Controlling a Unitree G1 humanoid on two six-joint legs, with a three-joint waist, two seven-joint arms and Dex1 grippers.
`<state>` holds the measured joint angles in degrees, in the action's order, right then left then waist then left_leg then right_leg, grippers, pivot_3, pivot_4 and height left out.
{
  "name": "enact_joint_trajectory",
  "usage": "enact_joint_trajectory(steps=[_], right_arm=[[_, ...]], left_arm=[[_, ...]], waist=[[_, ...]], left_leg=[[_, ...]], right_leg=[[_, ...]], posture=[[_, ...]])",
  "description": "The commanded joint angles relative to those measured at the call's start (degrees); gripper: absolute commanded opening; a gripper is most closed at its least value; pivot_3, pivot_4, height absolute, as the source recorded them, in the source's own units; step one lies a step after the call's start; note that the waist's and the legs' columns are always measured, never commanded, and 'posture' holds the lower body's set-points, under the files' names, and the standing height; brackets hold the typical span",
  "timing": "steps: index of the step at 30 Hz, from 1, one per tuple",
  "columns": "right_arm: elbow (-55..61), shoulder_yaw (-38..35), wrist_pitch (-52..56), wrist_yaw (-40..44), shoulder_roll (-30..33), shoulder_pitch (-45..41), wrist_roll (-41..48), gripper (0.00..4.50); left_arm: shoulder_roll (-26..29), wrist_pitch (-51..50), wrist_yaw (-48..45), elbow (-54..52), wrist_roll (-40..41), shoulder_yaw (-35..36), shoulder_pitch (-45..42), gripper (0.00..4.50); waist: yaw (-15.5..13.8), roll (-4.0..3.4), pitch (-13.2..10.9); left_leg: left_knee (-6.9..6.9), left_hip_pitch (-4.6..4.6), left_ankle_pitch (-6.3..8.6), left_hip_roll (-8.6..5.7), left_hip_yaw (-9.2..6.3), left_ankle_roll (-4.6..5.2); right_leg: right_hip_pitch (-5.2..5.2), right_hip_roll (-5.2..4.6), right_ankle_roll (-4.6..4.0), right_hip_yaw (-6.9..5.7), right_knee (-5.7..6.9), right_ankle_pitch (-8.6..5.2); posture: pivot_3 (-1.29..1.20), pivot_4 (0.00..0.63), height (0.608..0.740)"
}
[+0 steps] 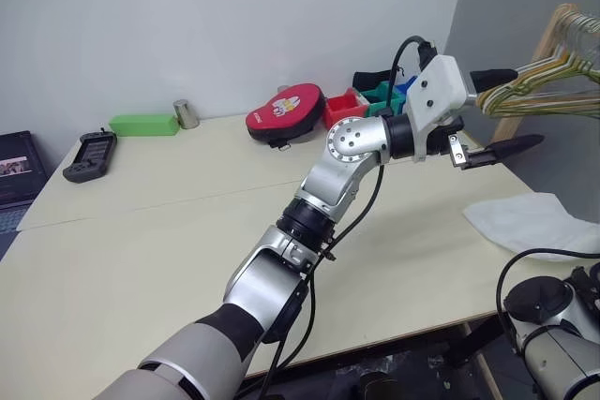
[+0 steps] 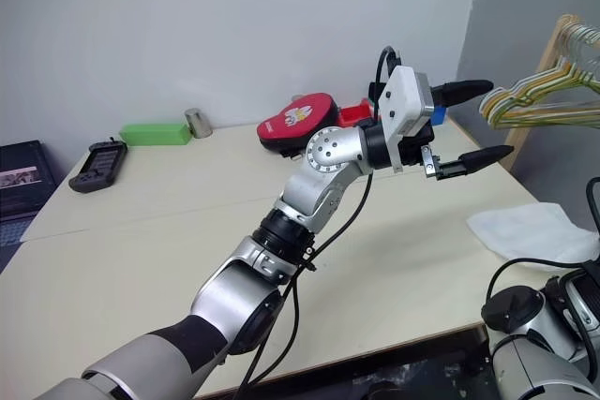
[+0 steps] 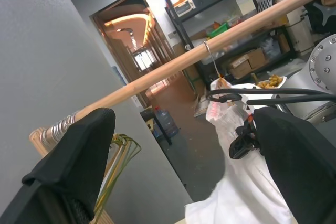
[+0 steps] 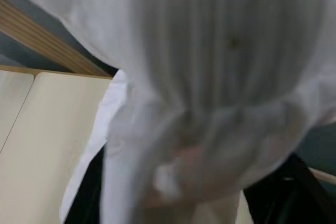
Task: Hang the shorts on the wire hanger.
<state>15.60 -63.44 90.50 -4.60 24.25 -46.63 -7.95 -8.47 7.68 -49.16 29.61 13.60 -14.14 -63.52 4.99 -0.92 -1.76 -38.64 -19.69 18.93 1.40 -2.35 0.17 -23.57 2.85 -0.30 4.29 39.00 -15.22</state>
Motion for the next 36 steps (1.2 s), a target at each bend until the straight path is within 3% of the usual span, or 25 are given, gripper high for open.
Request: enact_joint_trajectory(steps=[1,5,6,12,17,23,29,36], right_arm=[[6.59,6.07,-0.15,-1.17,-0.74,1.9,-0.87,3.55],[14.46,13.88,0.27,-3.65,-2.52,6.15,-2.95,4.45],[16.16,15.48,0.32,-4.28,-2.93,6.71,-3.63,4.5],[23.04,23.66,0.03,-9.42,-4.73,6.14,-8.37,4.5],[24.3,31.9,-2.57,-9.91,-2.59,6.44,-9.67,4.5],[21.45,43.38,-11.72,-4.84,-1.48,9.46,-6.08,4.5],[13.7,49.55,-22.28,3.07,-8.33,13.23,1.37,4.5],[1.76,52.75,-33.62,2.69,-12.4,12.79,2.79,4.5]], left_arm=[[-2.25,0.67,0.78,-1.26,0.59,1.3,-1.69,4.5],[-1.81,0.55,0.7,-1.73,0.42,1.13,-1.04,4.5],[-1.7,0.5,0.64,-1.87,0.4,1.07,-0.85,4.5],[-1.4,0.13,0.31,-2.06,0.64,1.16,-0.62,4.5],[-1.26,0.33,0.36,-1.42,0.65,1.55,-1.19,4.5],[0.34,-0.13,0.96,-1.87,0.41,2.51,-0.55,4.5],[6.12,-3.39,6.61,-0.75,-1.88,5.71,2.52,4.5],[15.79,-11.99,15.4,-9.02,-2.27,12.4,13.76,4.5]], waist=[[0.01,-0.01,-0.01],[0.02,-0.01,-0.01],[0.03,0.0,-0.02],[0.02,0.01,-0.03],[0.01,0.03,-0.05],[0.16,0.09,-0.09],[0.16,0.14,-0.13],[-1.0,0.27,-0.16]], left_leg=[[0.0,0.0,0.0,0.0,0.0,0.0],[0.02,0.0,0.0,0.0,0.0,-0.01],[0.02,0.01,0.0,0.0,0.0,-0.01],[0.02,0.0,-0.01,0.0,-0.01,-0.02],[0.02,0.0,-0.02,-0.01,-0.01,-0.04],[0.03,0.01,-0.01,0.0,-0.01,-0.03],[0.04,0.05,-0.02,0.01,-0.02,-0.04],[0.05,0.02,-0.09,0.02,-0.25,-0.17]], right_leg=[[0.0,0.0,0.0,0.0,0.0,0.0],[0.0,0.0,0.07,0.01,0.0,-0.04],[-0.01,0.0,0.08,0.0,0.0,-0.05],[-0.01,-0.01,0.09,0.0,0.0,-0.06],[-0.01,-0.01,0.1,-0.01,-0.01,-0.06],[-0.01,-0.01,0.07,-0.02,-0.01,-0.08],[0.0,0.02,0.08,-0.01,0.0,-0.09],[0.0,0.0,0.07,-0.1,0.02,-0.08]], posture=[[-0.08,0.0,0.74],[-0.07,0.0,0.74],[-0.07,0.0,0.74],[-0.08,0.0,0.74],[-0.08,0.0,0.74],[-0.06,0.0,0.74],[-0.01,0.0,0.74],[0.13,0.0,0.74]])
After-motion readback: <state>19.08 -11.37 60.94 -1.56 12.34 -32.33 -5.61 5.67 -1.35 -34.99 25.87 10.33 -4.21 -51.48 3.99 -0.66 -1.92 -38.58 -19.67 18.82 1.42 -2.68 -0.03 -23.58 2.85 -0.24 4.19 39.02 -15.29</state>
